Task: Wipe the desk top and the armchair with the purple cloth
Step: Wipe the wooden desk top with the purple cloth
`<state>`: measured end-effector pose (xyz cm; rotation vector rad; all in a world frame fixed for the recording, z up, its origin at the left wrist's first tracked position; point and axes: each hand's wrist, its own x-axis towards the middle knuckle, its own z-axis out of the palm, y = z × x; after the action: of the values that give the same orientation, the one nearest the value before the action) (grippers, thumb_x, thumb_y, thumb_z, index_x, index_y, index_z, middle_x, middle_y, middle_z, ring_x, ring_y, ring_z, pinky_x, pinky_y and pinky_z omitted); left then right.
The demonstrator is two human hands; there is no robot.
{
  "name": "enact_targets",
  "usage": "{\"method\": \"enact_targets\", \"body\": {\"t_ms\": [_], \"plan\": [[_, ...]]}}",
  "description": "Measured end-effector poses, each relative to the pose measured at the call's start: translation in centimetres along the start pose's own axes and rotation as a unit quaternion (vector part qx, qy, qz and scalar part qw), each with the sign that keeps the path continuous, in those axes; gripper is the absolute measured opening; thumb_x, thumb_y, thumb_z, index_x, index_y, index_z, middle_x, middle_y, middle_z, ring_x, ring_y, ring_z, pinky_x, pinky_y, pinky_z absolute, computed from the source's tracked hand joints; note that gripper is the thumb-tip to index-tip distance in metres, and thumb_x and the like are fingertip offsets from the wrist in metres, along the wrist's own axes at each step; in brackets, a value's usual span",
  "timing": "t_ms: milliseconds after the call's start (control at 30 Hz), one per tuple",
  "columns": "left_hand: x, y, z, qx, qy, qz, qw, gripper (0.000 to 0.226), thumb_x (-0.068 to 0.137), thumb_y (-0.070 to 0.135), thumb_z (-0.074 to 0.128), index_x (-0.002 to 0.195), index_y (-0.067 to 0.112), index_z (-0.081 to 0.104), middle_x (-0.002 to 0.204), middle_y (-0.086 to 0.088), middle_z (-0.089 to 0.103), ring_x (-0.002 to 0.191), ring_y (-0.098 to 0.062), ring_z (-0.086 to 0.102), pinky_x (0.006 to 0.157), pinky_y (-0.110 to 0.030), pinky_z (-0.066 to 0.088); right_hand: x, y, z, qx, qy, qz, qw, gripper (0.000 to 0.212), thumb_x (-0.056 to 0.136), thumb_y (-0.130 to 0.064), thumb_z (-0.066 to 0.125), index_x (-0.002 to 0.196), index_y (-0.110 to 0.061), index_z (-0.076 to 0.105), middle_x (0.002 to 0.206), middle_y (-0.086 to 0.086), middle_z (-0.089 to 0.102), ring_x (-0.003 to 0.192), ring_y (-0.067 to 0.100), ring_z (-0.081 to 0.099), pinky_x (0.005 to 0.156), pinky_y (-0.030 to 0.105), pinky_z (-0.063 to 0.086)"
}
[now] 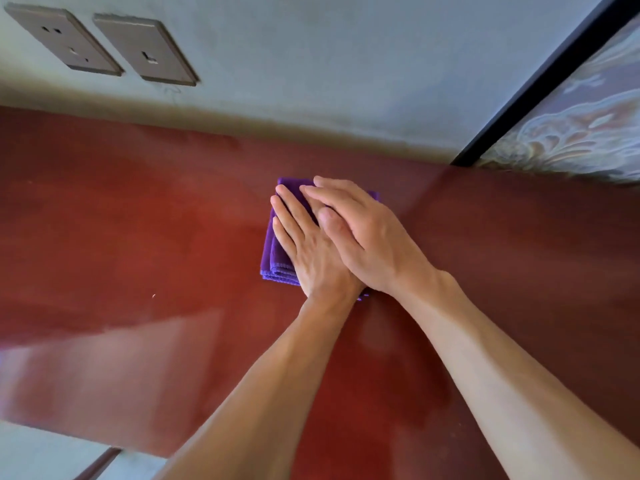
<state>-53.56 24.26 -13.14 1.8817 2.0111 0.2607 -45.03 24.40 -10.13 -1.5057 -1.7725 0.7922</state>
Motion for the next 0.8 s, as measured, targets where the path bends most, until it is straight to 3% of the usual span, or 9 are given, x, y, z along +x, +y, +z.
{"method": "enact_targets", "body": {"t_ms": [100, 167, 200, 267, 333, 433, 533, 700, 800], "plan": [[0.9, 1.3, -0.9, -0.207, -0.053, -0.064, 0.975, 0.063, 0.108, 0.034, 0.030, 0.163, 0.016, 0.004, 0.171, -0.008, -0.008, 0.157, -0.020, -0.012, 0.128, -0.041, -0.001, -0.4, 0.2, -0.6, 0.109, 0.045, 0.069, 0.991, 0.043, 0.107, -0.029, 0.038, 0.144, -0.011, 0.050, 0.149, 0.001, 0.050, 0.140, 0.007, 0.042, 0.115, 0.033, 0.035], [0.9, -0.4, -2.9, -0.380, -0.059, -0.079, 0.919, 0.058, 0.106, 0.013, 0.036, 0.161, 0.021, 0.020, 0.169, 0.002, 0.018, 0.156, -0.009, 0.012, 0.127, -0.036, 0.016, -0.5, 0.1, 0.2, 0.102, 0.026, 0.097, 0.990, 0.050, 0.107, -0.036, 0.033, 0.149, -0.012, 0.044, 0.155, 0.003, 0.043, 0.146, 0.010, 0.034, 0.119, 0.035, 0.028], [0.7, -1.9, -4.1, -0.411, -0.033, -0.065, 0.909, 0.058, 0.104, 0.004, 0.035, 0.158, 0.022, 0.028, 0.164, 0.004, 0.031, 0.152, -0.006, 0.025, 0.125, -0.035, 0.024, -0.5, 0.0, 1.2, 0.032, -0.001, 0.101, 0.994, 0.055, 0.106, -0.042, 0.030, 0.151, -0.013, 0.041, 0.159, 0.006, 0.037, 0.150, 0.015, 0.026, 0.122, 0.039, 0.023], [0.4, -5.7, -5.9, -0.331, 0.047, -0.012, 0.942, 0.058, 0.099, -0.004, 0.035, 0.152, 0.019, 0.041, 0.156, 0.007, 0.042, 0.149, -0.009, 0.032, 0.124, -0.038, 0.028, -0.8, -0.2, 3.6, -0.209, -0.055, 0.076, 0.973, 0.064, 0.104, -0.052, 0.023, 0.156, -0.016, 0.032, 0.165, 0.011, 0.022, 0.155, 0.028, 0.010, 0.124, 0.048, 0.013], [0.4, -8.9, -6.5, -0.161, 0.090, 0.055, 0.981, 0.054, 0.099, 0.002, 0.039, 0.150, 0.018, 0.044, 0.158, 0.003, 0.041, 0.155, -0.020, 0.022, 0.127, -0.043, 0.019, -1.0, -0.3, 5.1, -0.333, -0.070, 0.070, 0.938, 0.066, 0.102, -0.058, 0.023, 0.159, -0.022, 0.023, 0.167, 0.011, 0.013, 0.155, 0.034, 0.003, 0.123, 0.052, 0.009], [0.6, -10.0, -6.2, -0.006, 0.000, 0.129, 0.992, 0.054, 0.105, 0.030, 0.033, 0.158, 0.023, 0.031, 0.168, -0.001, 0.024, 0.158, -0.025, 0.004, 0.127, -0.044, 0.002, -0.9, -0.1, 5.1, -0.352, -0.043, 0.084, 0.931, 0.068, 0.101, -0.062, 0.025, 0.159, -0.027, 0.022, 0.168, 0.008, 0.013, 0.155, 0.033, 0.005, 0.123, 0.052, 0.010], [1.1, -8.7, -5.0, 0.051, -0.057, 0.180, 0.981, 0.057, 0.108, 0.041, 0.019, 0.162, 0.025, 0.015, 0.171, 0.000, 0.010, 0.158, -0.025, -0.005, 0.127, -0.047, -0.001, -0.8, 0.6, 4.7, -0.379, -0.032, 0.095, 0.920, 0.068, 0.099, -0.061, 0.024, 0.159, -0.028, 0.021, 0.168, 0.007, 0.012, 0.155, 0.032, 0.006, 0.123, 0.052, 0.011], [1.6, -9.1, -3.2, 0.141, -0.064, 0.200, 0.967, 0.062, 0.106, 0.049, 0.005, 0.163, 0.027, 0.010, 0.171, -0.002, 0.003, 0.158, -0.029, -0.005, 0.127, -0.052, 0.004, -1.4, 2.5, 2.5, -0.383, 0.007, 0.135, 0.914, 0.066, 0.101, -0.060, 0.027, 0.158, -0.029, 0.023, 0.167, 0.008, 0.016, 0.154, 0.032, 0.010, 0.123, 0.051, 0.012], [1.7, -9.2, -2.7, 0.149, -0.055, 0.198, 0.967, 0.059, 0.106, 0.047, 0.008, 0.163, 0.029, 0.011, 0.171, -0.001, 0.003, 0.158, -0.029, -0.004, 0.127, -0.050, 0.004, -3.1, 3.7, 0.7, -0.391, 0.019, 0.144, 0.909, 0.065, 0.101, -0.060, 0.028, 0.158, -0.029, 0.024, 0.167, 0.007, 0.016, 0.154, 0.033, 0.012, 0.123, 0.051, 0.013]]}}
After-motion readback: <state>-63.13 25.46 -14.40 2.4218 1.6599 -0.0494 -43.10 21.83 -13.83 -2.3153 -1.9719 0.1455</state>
